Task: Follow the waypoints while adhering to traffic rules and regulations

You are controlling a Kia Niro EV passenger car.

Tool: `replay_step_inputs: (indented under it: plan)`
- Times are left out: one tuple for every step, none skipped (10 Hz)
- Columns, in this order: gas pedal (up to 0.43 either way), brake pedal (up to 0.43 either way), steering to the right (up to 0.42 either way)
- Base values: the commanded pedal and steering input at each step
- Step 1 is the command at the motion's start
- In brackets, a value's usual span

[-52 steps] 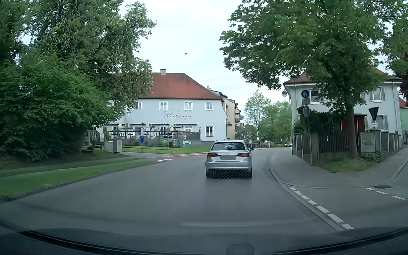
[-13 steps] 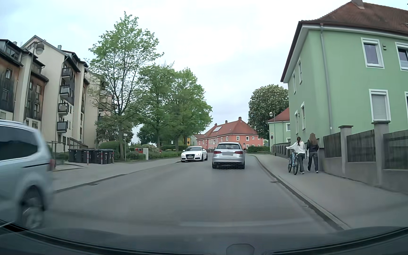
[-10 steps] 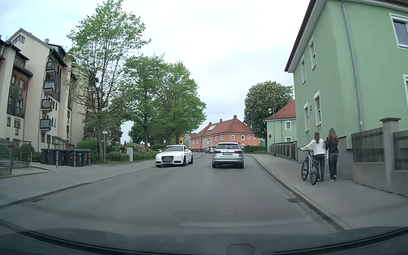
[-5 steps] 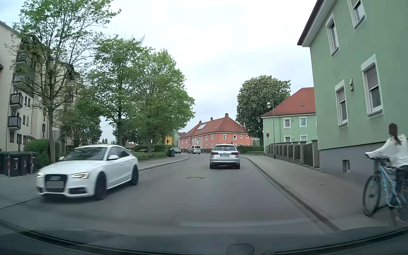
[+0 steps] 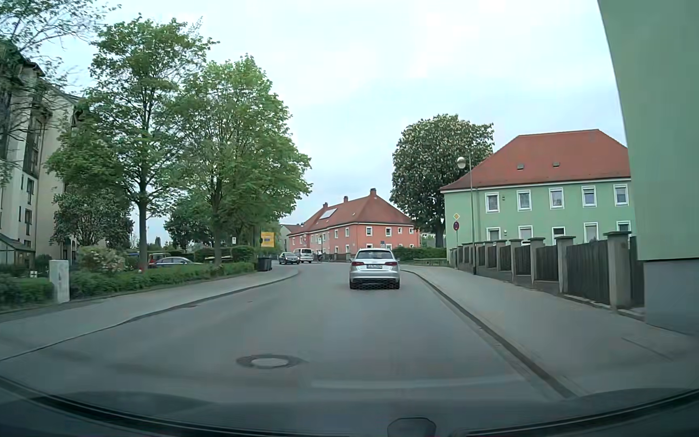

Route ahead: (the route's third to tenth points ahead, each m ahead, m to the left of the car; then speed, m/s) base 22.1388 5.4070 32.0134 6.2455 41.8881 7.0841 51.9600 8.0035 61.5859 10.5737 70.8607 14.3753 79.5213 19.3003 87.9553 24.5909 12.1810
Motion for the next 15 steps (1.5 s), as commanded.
replay_step_inputs:
  plan:
    - [0.177,0.000,0.013]
    - [0.169,0.000,0.009]
    - [0.169,0.000,0.008]
    - [0.169,0.000,0.007]
    - [0.169,0.000,0.006]
    - [0.169,0.000,0.005]
    - [0.157,0.000,0.005]
    - [0.150,0.000,0.005]
    - [0.150,0.000,0.005]
    - [0.138,0.000,0.005]
    - [0.130,0.000,0.005]
    - [0.118,0.000,-0.001]
    - [0.118,0.000,-0.006]
    - [0.118,0.000,-0.008]
    - [0.118,0.000,-0.008]
